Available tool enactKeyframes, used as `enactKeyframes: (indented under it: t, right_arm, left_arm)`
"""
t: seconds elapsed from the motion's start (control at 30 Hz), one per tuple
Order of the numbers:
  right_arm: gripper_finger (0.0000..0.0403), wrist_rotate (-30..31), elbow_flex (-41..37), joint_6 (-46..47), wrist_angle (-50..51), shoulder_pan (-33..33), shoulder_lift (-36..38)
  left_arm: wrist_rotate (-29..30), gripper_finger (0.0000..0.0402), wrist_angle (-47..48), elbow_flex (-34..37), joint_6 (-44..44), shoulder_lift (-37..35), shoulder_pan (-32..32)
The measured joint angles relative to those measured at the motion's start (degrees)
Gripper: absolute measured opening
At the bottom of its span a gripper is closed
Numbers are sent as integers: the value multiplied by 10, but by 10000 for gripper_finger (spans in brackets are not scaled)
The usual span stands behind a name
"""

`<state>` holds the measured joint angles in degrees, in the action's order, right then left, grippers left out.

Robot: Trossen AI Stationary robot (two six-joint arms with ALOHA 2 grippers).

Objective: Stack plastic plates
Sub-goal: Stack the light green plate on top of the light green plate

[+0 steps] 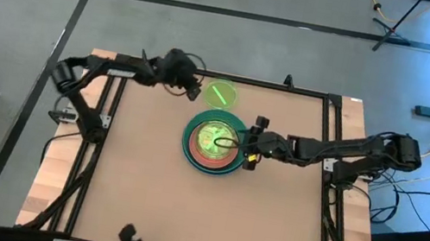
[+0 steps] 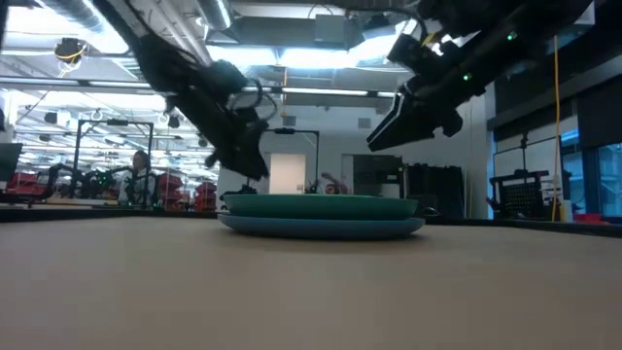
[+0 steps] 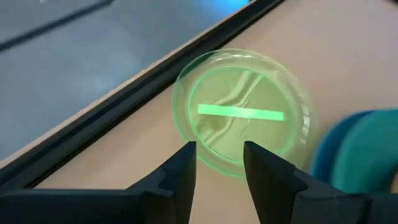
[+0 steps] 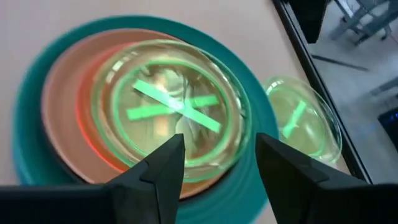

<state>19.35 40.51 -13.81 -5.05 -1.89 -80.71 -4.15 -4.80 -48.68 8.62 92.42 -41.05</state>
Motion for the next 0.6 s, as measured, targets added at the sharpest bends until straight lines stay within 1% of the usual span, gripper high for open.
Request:
enactKeyframes:
  t: [0.13,0.27,0.37,0.47,0.6]
  right_arm:
    - [190,-4,0,0,12,22,0]
    - [190,-5,0,0,19,36,0]
    - [190,-6,-1,0,16,43,0]
    - [190,-9,-7,0,15,43,0]
    - [190,-9,-13,0,6,43,0]
  left_arm:
    - [-24,128,37,-69,-2,77,-20]
    - [-38,128,109,-139,-15,143,-28]
    - [-40,128,131,-181,-17,180,-32]
    - [-54,128,155,-218,-17,210,-38]
    - [-21,128,199,-256,-22,242,-41]
